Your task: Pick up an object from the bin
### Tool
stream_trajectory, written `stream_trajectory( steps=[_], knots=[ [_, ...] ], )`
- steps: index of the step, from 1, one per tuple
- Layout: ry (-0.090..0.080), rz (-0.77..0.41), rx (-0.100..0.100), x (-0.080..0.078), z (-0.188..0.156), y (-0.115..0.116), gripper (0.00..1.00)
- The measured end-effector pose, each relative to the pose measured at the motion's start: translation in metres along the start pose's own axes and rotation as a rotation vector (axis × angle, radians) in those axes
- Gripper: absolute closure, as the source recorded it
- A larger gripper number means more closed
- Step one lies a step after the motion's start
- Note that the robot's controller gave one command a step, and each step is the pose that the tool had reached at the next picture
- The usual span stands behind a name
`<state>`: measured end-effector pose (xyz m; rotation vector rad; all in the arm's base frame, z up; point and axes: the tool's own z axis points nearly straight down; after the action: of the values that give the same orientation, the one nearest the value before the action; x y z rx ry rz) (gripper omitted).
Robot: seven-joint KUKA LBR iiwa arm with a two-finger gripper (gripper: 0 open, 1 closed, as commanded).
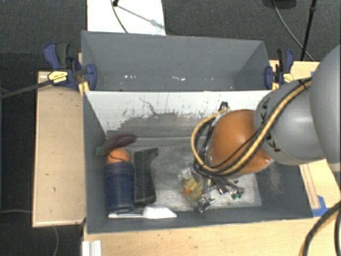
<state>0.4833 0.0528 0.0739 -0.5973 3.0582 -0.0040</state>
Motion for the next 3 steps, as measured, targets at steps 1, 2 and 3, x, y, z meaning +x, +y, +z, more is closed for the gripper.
stream_trajectory(
  steps=[1, 2, 3],
  knots=[
    [0.001, -0.403, -0.008, 0.0139, -0.0006, -0.0374, 1.00],
    [0.001, -0.403, -0.008, 0.0139, -0.0006, -0.0374, 1.00],
    [0.002, -0.404, -0.008, 0.0133, -0.0011, -0.0371, 1.00]
  ],
)
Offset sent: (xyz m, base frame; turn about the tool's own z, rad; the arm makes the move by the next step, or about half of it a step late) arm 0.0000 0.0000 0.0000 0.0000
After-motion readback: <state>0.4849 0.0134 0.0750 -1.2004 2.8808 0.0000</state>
